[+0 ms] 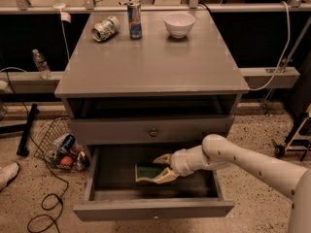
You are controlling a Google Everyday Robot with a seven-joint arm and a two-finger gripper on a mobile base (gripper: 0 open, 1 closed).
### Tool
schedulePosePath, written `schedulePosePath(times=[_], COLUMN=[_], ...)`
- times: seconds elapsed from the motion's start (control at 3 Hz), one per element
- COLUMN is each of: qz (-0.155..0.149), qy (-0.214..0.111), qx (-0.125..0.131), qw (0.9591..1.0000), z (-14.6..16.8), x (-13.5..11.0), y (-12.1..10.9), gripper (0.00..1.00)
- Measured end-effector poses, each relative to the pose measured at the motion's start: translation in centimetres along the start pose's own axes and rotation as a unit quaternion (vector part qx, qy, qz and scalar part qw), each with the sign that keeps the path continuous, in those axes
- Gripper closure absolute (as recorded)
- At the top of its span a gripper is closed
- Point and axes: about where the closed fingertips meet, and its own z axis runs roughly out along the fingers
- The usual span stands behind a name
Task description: Pick sponge from middle drawer and place on counter
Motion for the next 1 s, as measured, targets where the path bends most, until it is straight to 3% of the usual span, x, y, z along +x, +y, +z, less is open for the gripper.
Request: schedulePosePath(times=[0.33,0.67,1.0], qz=[-0.009,-0.012,-0.021], qy=[-0.017,-0.014,-0.006], qx=[-0.017,-0.008,0.020], qw=[0.9997,0.9998,0.9996], z=[-3.4,-5.6,-8.3], x=[-1.8,-2.9,-4.3], y=[1.1,2.1,3.0], gripper=[1.00,1.00,1.00])
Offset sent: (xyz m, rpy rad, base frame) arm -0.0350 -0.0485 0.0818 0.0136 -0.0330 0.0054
